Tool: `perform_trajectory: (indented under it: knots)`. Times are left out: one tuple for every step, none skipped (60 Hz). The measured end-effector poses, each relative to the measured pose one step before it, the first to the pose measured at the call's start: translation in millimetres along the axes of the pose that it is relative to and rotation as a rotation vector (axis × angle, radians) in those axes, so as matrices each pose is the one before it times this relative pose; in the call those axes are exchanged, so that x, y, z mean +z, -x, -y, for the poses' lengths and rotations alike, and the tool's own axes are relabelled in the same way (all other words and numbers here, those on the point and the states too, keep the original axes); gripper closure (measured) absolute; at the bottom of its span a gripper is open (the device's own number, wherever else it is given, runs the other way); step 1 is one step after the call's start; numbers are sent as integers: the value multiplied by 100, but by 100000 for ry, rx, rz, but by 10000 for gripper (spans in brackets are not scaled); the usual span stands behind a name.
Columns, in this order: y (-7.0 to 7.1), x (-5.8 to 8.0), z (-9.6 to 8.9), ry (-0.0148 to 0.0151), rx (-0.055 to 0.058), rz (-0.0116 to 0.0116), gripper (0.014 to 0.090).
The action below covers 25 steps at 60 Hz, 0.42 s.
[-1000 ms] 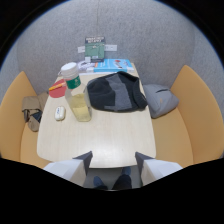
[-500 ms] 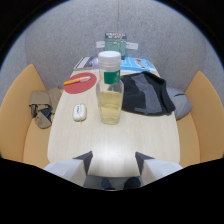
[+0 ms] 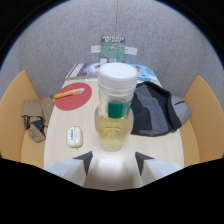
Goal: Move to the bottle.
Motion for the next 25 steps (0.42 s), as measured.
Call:
perform_trajectory:
  knots:
    - [48,110,79,98,77,-71,176]
    - [35,100,78,95,61,-51,177]
    - [54,96,70,38,11,-43,176]
    - [45,95,70,-23,50,-40,175]
    - [51,95,73,52,45,-21,177]
    - [34,69,40,136,17,-34,176]
    - [36,79,37,92,-21,-46,178]
    - [44,91,49,3,9,-19,180]
    - [43,78,55,-14,-5,63,177]
    - [49,62,35,94,-4,135,177]
    - [52,56,39,119,37,40,177]
    - [26,36,29,24,62,-42,177]
    - [30,27,45,-32,29,-28,178]
    - [55,13,31,-33,20,-34,177]
    - [15,9,37,1,-18,-45,176]
    - [11,8,8,31,-3,-56,177]
    - [-4,14,14,-39,-23,-55,177]
    - [-1,21,27,-105,-31,-15,176]
    - [107,48,-17,-210,92,-108,177]
    - [9,-2,14,-42,5,-78,176]
    - [5,-5,7,-86,23,-133,175]
    - [0,-8,1,-86,62,-151,175]
    - [2,-24,6,-22,98,-52,175]
    - [-75,-11,36,117,38,79,174]
    - [9,-28,-12,130,121,165,176]
